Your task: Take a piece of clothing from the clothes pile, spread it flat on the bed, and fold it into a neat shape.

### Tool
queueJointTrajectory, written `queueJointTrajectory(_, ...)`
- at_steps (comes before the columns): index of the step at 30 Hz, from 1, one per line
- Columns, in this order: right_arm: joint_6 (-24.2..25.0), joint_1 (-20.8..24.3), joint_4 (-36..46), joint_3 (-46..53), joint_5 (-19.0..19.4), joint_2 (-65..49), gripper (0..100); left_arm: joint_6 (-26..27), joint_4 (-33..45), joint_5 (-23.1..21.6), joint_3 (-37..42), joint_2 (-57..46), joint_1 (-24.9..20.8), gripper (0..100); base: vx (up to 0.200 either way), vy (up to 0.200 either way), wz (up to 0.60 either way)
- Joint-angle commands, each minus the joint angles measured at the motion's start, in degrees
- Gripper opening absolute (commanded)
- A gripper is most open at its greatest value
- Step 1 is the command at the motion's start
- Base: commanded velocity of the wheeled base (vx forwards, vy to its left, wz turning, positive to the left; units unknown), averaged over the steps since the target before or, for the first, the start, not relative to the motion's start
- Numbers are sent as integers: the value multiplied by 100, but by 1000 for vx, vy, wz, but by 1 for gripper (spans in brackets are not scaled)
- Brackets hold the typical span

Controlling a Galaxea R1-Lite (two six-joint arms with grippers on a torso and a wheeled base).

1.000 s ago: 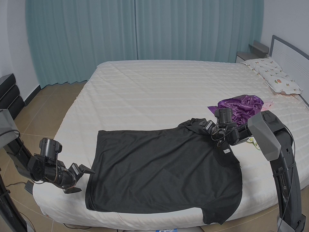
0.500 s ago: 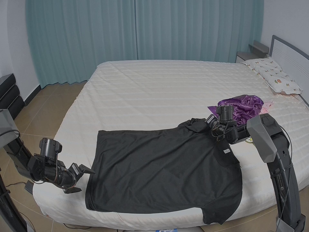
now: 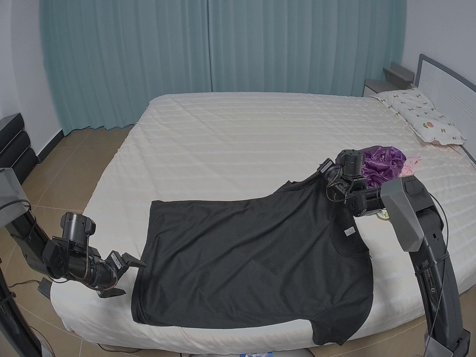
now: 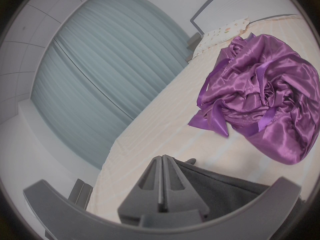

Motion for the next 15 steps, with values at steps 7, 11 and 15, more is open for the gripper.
queueJointTrajectory(7,-85,-191,-66,-10,-2,245,100,-2,-4,3,4,15,2,100,0,0,0)
queueJointTrajectory(11,-94,-244,-14,-10,-72,236,100,-2,-4,3,4,15,2,100,0,0,0)
queueJointTrajectory(15,-111,-244,4,199,-134,-45,100,-2,-4,3,-4,15,2,100,0,0,0)
